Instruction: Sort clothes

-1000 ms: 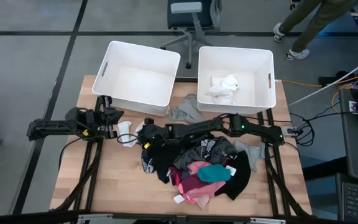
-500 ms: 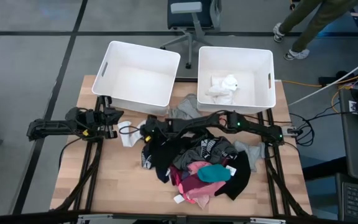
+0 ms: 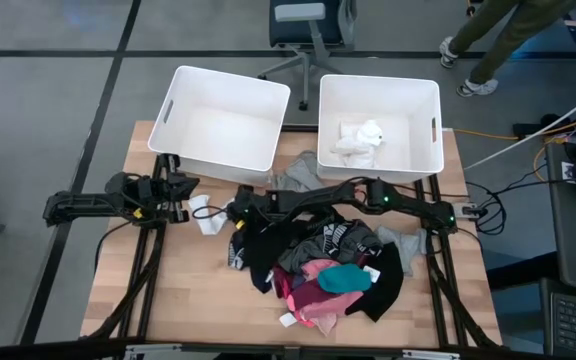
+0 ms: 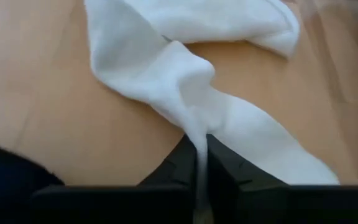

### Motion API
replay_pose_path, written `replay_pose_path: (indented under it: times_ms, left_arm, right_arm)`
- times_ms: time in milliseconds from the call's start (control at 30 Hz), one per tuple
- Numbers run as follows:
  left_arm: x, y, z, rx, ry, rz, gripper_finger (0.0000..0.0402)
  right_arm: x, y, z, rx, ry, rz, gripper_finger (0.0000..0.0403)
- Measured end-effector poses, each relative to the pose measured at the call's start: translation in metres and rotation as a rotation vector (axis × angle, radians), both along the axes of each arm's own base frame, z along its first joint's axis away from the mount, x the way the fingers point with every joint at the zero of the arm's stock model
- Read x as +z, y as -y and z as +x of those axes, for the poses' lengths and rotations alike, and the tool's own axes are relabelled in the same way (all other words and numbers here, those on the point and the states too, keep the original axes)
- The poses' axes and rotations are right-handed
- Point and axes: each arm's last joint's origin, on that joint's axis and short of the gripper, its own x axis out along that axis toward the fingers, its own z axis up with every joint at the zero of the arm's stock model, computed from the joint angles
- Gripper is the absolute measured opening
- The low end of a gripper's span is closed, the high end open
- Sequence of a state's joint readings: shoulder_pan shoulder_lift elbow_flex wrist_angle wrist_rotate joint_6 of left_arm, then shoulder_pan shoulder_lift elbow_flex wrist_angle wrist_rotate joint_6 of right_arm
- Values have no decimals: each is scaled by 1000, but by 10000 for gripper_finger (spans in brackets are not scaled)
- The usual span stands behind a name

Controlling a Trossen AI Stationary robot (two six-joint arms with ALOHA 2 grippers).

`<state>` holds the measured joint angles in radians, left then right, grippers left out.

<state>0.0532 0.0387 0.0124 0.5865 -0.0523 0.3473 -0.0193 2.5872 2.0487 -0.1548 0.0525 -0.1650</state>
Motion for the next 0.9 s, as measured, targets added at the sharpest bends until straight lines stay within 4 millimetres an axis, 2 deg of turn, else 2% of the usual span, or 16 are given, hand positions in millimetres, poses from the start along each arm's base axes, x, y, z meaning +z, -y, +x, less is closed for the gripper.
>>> replay_pose_path:
  times_ms: [100,300,433,533,900]
  left_arm:
    - [0,0,0,4,0,3,4]
    - [0,0,0,14,-1,16,4]
    - [0,0,0,15,0,16,4]
    - [0,0,0,14,0,16,4]
    - [0,0,0,17,-1,20,4]
  right_arm:
    - [14,0,-3,-13,-10,-14,36]
    - [69,-2,-10,-7,57,-53,12]
    - [92,-3,-18,4,47,-59,17]
    - [118,-7,-26,8,66,-71,20]
    - [187,-42,-63,28,48,-176,18]
